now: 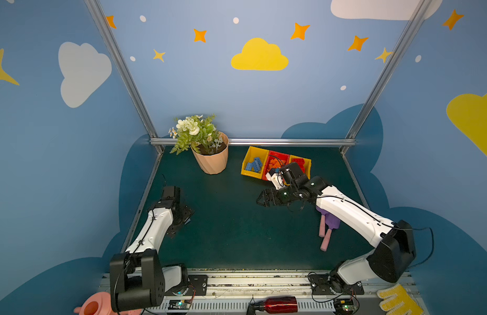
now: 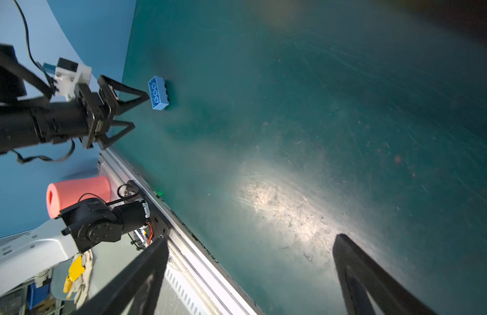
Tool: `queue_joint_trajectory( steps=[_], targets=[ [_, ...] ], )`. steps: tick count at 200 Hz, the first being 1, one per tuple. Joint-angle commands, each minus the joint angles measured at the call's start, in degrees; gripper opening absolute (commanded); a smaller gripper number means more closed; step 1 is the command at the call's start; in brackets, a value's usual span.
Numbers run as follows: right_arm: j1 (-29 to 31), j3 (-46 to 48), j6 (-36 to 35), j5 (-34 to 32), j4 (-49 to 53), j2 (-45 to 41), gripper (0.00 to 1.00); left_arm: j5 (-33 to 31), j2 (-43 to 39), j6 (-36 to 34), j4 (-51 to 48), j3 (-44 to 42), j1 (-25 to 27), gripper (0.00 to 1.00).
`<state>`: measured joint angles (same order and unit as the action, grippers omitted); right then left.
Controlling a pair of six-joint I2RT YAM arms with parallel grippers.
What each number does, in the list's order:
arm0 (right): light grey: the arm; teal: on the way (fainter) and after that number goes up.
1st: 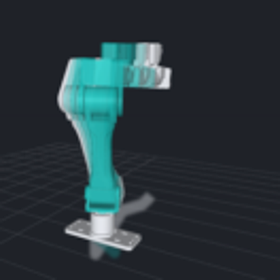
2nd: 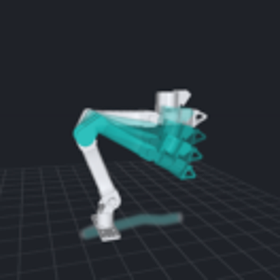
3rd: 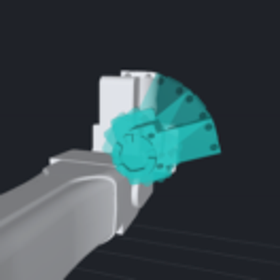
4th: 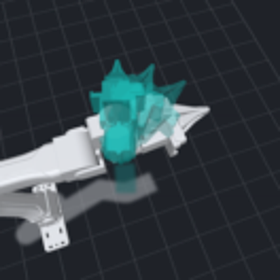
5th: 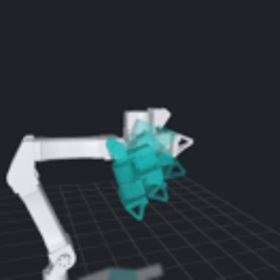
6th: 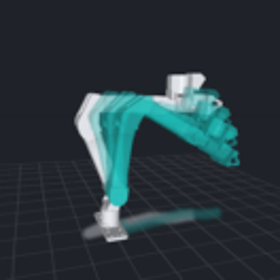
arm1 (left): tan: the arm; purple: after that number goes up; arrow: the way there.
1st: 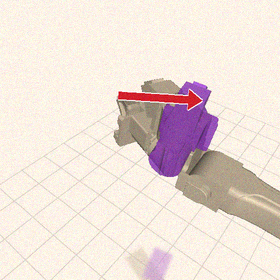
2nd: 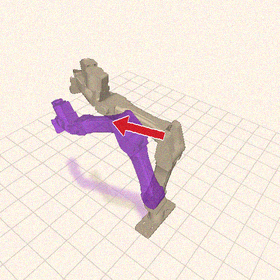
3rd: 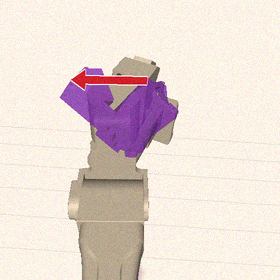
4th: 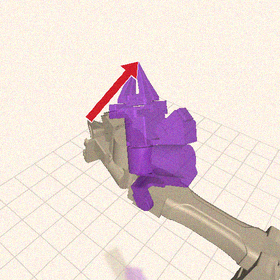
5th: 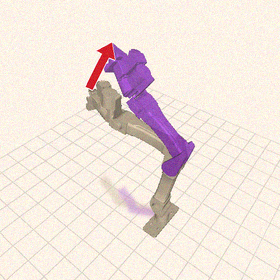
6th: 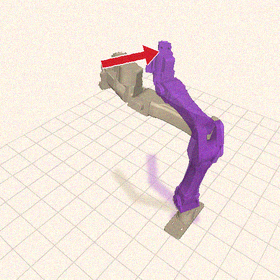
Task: Sort the legos into containers by color
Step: 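Move the left gripper to the last blue brick and grasp it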
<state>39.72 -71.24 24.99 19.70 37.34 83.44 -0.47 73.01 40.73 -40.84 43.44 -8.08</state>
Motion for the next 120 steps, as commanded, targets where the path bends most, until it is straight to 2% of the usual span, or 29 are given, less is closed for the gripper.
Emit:
queue_joint_trajectory(
  steps=[1,63,104,120],
  targets=[
    [-0.42,2.31,-0.2,-2.79,1.24,-3.98,0.92,1.03,3.84,-3.41,0.86,2.2,-1.29,0.95],
    [-2.58,6.6,1.81,-5.34,1.48,-8.86,0.92,2.17,17.93,-7.63,1.11,10.11,-2.17,0.83],
    [-4.49,7.58,2.25,-6.83,2.6,-10.56,0.92,2.23,21.31,-7.46,-0.03,10.15,-2.1,0.63],
    [-5.24,8.22,2.68,-7.05,2.74,-11.19,0.92,2.65,21.53,-6.9,0.32,9.56,-1.41,0.51]
  ],
)
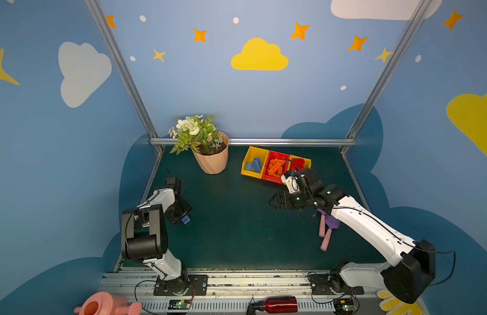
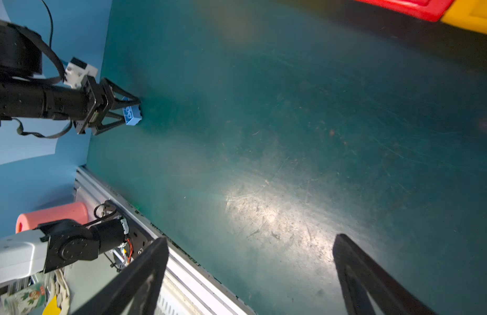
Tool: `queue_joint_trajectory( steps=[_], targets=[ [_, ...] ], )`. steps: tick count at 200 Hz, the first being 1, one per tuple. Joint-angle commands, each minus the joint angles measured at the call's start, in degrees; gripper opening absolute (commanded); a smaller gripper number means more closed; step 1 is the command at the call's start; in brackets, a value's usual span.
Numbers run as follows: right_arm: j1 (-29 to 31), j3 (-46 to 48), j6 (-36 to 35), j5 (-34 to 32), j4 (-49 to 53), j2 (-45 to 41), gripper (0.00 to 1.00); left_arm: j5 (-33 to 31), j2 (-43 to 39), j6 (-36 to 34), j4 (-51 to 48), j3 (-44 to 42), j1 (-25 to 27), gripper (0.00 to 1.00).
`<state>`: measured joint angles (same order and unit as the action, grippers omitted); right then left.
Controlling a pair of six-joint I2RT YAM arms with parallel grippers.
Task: Sort the legos into containers by color
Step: 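Move the left gripper to the last blue brick and grasp it, then carry the last blue brick into the yellow bin and open the left gripper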
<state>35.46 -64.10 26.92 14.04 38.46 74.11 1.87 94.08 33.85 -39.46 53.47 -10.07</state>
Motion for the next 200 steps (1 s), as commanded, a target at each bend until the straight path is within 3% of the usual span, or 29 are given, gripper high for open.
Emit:
queue_joint_trajectory(
  steps=[1,29,48,78,116,163,200],
  targets=[
    [-1.04,1.16,0.81,-1.39,1.62,-1.95,0.92,0.32,0.52,-0.01,-1.06,-0.47,0.66,0.5],
    [-2.25,1.53,1.12,-1.56,2.05,-2.9,0.92,0.49,1.89,0.04,-2.89,1.32,3.66,0.25],
    [-3.18,1.18,1.12,-1.93,2.82,-3.56,0.92,0.5,1.43,0.35,-4.66,4.26,7.65,0.17],
    [-4.88,1.15,1.2,-2.61,4.53,-5.24,0.92,2.5,3.05,-0.08,-6.22,15.54,15.97,0.15],
    [-7.36,1.88,1.21,-3.73,7.63,-8.97,0.92,9.74,13.77,-3.5,-5.9,36.6,23.88,0.15],
    [-10.07,3.36,1.47,-7.13,11.78,-15.46,0.92,19.3,29.65,-6.73,-5.7,61.91,28.89,0.15],
    [-11.9,3.64,1.99,-7.98,14.73,-17.81,0.92,27.63,45.44,-11.84,-5.86,85.28,29.83,0.18]
  ],
)
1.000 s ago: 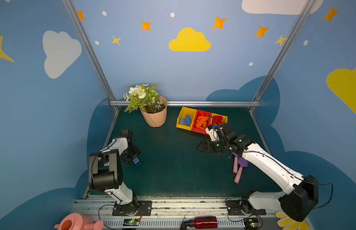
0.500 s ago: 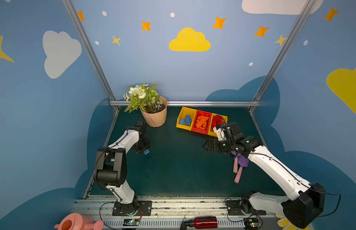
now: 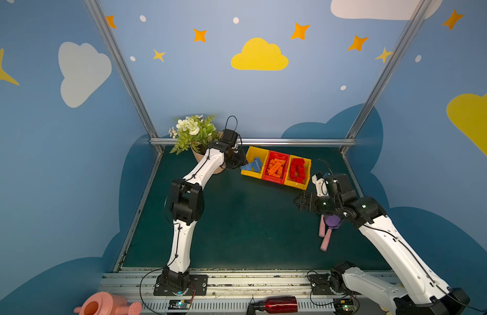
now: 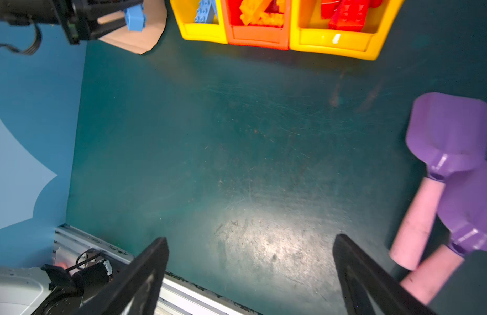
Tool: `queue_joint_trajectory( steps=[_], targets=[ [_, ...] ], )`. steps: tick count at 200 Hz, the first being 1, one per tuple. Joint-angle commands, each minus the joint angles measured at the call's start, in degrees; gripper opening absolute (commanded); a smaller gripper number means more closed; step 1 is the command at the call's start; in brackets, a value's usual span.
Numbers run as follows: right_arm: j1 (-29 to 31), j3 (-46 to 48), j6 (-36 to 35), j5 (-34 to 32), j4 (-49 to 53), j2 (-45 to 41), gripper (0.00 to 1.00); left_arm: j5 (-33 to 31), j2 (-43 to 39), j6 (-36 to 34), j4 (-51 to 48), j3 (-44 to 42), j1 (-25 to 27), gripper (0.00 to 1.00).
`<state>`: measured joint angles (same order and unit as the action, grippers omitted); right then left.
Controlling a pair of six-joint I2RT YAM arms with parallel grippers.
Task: Sort the legos into containers by color
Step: 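Carry the last blue brick into the yellow bin and open the left gripper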
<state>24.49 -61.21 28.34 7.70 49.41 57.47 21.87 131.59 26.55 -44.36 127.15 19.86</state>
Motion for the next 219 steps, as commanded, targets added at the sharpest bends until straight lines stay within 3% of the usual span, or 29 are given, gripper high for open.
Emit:
queue_joint_trajectory(
  steps=[1,23,39,84,114,123,134,159,186,219],
  targets=[
    [-0.97,0.75,0.57,-1.64,3.77,-1.2,0.92,8.0,8.48,-4.55,-0.89,12.19,-0.17,0.19],
    [-1.44,0.19,1.04,-2.27,5.46,-1.64,0.92,12.09,19.62,-2.14,-0.79,29.34,-0.72,0.2],
    [-1.67,-0.25,1.54,-3.45,6.65,-2.3,0.92,11.92,24.74,1.09,1.11,35.89,-1.21,0.2],
    [-2.26,-0.31,3.04,-4.87,8.59,-3.38,0.92,11.15,23.19,3.14,11.54,26.8,-1.5,0.22],
    [-2.37,-0.35,4.21,-5.31,9.04,-4.06,0.92,10.95,24.82,3.47,12.0,27.93,-1.49,0.22],
    [-2.37,-0.37,4.65,-5.55,9.26,-4.41,0.92,10.96,25.35,3.6,11.97,28.68,-1.4,0.28],
    [-2.38,-0.39,5.26,-5.74,9.47,-4.96,0.92,11.01,25.79,3.7,11.79,29.62,-1.48,0.52],
    [-2.39,-0.23,6.44,-6.17,9.67,-6.46,0.92,11.18,24.52,3.23,11.97,29.85,-1.29,0.8],
    [-2.43,0.21,6.74,-6.47,8.96,-7.31,0.93,11.17,20.79,1.28,10.3,29.1,-1.0,0.99],
    [-2.58,0.21,3.89,-7.24,6.91,-6.3,0.92,9.96,12.43,-3.2,3.51,24.04,-0.16,1.0]
  ],
)
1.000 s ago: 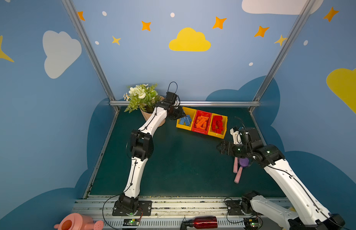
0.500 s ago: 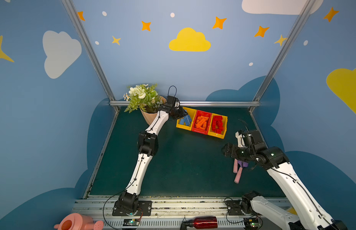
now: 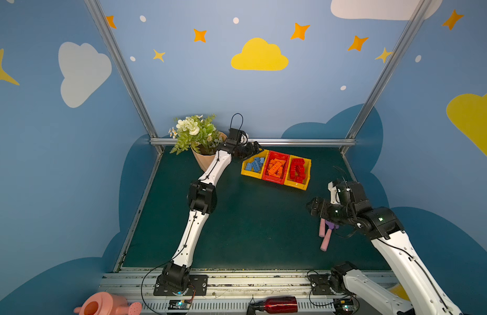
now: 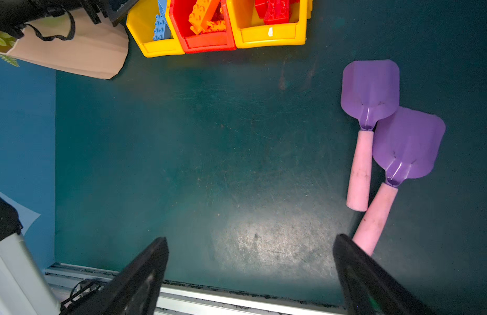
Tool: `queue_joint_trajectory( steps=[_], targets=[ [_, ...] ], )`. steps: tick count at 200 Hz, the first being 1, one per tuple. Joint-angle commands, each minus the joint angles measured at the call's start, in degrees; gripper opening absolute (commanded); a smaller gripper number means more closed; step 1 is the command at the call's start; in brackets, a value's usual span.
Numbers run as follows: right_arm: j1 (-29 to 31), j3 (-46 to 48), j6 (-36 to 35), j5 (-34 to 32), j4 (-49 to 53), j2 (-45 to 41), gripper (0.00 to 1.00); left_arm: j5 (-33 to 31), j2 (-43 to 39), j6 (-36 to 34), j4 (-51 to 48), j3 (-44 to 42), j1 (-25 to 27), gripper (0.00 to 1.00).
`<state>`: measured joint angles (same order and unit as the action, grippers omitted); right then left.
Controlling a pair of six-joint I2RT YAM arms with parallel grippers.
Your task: Sort the legos into containers by color
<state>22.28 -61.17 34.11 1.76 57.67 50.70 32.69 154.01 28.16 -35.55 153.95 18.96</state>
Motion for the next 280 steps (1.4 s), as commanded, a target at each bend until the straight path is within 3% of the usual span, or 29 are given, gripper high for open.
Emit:
queue_joint_trajectory(
  steps=[1,25,53,76,108,140,165,182,195,218,280],
  targets=[
    [-0.39,0.17,-1.95,-1.31,-1.52,0.51,0.93,-1.08,-10.42,-4.97,-5.4,-3.3,0.78,1.0],
    [-0.88,1.01,-5.72,-1.84,-4.34,1.63,0.92,-6.55,-24.45,-10.83,-4.26,-20.89,1.76,1.0],
    [-1.61,2.73,-10.34,-4.15,-7.11,3.32,0.93,-13.93,-46.84,-11.55,8.11,-53.38,0.48,1.0],
    [-2.4,6.16,-14.48,-6.07,-12.29,3.41,0.93,-25.69,-64.38,-10.66,13.72,-75.91,-1.39,1.0],
    [-2.76,15.7,-24.33,-3.19,-32.07,-0.86,0.93,-42.57,-87.12,-12.68,15.7,-100.05,-3.81,1.0],
    [-3.32,27.56,-32.25,-10.79,-55.17,-0.98,0.93,-59.32,-106.38,-19.64,27.22,-121.65,-5.28,1.0],
    [-6.99,29.95,-32.9,-16.13,-62.21,5.71,0.94,-61.03,-117.21,-26.22,39.69,-134.72,-7.28,1.0],
    [-9.68,32.17,-33.03,-15.91,-67.7,9.62,0.94,-57.95,-119.98,-26.15,49.5,-140.63,-10.37,1.0],
    [-11.93,33.57,-32.64,-15.43,-71.84,11.96,0.94,-55.2,-118.52,-22.67,50.44,-140.63,-13.7,1.0],
    [-15.33,34.86,-32.87,-12.61,-76.1,14.95,0.94,-50.49,-110.82,-21.44,51.06,-138.05,-17.82,1.0],
    [-20.58,37.35,-31.37,-5.21,-90.54,23.66,0.94,-42.75,-89.24,-20.27,72.55,-139.0,-20.85,1.0]
  ],
)
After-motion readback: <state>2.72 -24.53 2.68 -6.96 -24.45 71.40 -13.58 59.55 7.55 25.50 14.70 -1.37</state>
